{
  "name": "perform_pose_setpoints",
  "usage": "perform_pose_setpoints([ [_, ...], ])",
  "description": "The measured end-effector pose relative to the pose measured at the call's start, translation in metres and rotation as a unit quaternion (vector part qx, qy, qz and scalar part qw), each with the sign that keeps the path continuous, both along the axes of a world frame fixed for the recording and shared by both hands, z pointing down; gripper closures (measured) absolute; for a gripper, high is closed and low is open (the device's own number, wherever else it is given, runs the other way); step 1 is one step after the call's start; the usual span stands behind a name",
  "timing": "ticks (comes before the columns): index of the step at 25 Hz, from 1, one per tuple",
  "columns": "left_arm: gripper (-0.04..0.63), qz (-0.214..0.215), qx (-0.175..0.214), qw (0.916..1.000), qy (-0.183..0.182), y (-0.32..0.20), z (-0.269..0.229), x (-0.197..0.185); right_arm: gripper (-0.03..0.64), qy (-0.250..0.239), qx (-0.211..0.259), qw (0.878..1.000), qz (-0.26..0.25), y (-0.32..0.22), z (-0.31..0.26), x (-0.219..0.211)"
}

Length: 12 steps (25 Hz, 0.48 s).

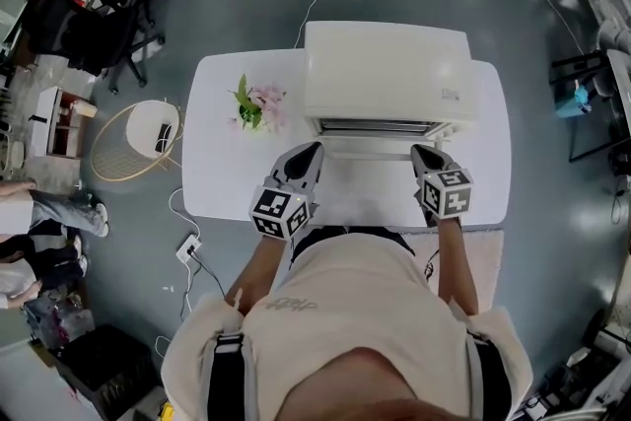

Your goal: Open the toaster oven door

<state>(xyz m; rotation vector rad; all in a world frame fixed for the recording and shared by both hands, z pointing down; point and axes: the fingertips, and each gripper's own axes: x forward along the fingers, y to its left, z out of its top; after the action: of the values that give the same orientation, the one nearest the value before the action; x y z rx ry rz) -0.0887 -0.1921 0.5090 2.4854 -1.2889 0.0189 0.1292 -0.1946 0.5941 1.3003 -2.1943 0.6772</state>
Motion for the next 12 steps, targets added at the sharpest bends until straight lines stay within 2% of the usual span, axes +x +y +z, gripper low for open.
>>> perform_pose_setpoints([
  [12, 0.575, 0.024, -0.002, 0.9997, -0.010, 0.007, 0.000, 0.011, 0.611, -0.010, -0.024, 1.000, 0.007, 0.032, 0.021, 0.000],
])
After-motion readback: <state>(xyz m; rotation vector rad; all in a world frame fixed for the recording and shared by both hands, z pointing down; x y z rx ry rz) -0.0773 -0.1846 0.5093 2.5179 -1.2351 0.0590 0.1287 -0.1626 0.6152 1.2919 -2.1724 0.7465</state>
